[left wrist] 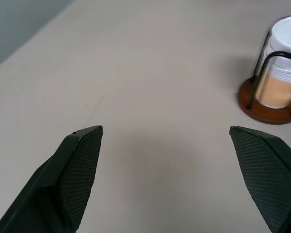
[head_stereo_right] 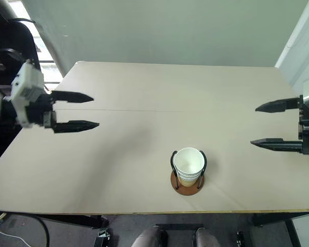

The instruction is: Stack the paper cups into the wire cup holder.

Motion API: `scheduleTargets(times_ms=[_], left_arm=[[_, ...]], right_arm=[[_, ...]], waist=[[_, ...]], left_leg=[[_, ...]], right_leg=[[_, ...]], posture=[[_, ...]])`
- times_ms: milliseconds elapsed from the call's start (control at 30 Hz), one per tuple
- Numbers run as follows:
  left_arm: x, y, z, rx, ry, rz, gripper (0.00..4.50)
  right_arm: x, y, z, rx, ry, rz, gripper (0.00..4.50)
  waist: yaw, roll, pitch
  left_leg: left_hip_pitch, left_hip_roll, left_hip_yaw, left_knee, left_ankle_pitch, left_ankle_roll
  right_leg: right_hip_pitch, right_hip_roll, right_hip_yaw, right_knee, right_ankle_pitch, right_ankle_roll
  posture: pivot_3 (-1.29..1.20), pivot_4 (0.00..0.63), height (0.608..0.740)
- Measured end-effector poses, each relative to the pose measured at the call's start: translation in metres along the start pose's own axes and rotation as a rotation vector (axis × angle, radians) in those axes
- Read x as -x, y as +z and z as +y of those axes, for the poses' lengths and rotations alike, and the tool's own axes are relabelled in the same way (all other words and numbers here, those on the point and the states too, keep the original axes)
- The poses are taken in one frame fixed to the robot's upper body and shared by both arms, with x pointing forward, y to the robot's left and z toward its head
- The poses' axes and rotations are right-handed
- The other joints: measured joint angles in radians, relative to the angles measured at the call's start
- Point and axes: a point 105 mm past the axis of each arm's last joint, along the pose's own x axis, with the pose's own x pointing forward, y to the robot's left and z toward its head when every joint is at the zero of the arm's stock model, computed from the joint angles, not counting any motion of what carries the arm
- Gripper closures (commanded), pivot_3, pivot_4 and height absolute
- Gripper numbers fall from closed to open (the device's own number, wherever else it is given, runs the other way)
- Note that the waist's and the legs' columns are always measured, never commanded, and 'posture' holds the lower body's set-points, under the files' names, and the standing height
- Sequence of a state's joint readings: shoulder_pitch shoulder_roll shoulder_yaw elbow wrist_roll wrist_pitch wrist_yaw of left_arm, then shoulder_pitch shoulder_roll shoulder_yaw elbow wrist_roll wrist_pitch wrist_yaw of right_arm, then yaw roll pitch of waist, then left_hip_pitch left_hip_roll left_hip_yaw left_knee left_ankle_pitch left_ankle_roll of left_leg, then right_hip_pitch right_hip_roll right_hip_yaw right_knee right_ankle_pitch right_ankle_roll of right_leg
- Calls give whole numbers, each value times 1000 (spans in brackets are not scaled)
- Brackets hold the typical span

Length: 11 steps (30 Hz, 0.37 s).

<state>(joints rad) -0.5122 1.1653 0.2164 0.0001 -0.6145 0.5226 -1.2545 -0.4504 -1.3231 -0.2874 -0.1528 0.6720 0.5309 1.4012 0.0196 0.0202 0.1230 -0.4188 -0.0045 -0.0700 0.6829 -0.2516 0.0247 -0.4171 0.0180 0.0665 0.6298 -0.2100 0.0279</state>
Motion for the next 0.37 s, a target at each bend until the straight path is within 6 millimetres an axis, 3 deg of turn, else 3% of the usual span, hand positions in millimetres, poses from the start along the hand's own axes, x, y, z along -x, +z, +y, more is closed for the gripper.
scheduleTargets(times_ms=[133, 367], left_arm=[[16, -5, -13, 59, 110, -12, 31], [37, 5, -21, 60, 217, -20, 31]], right_arm=[[-7, -4, -10, 25, 34, -11, 0], [-27, -10, -21, 47, 100, -27, 0]], waist=[[-4, -3, 0], [-13, -3, 1]], left_leg=[[0, 0, 0, -1, -3, 5], [5, 1, 0, -3, 3, 1]], right_leg=[[1, 0, -1, 1, 3, -7], [-1, 0, -2, 13, 3, -23]], posture=[[0, 150, 740], [0, 150, 740]])
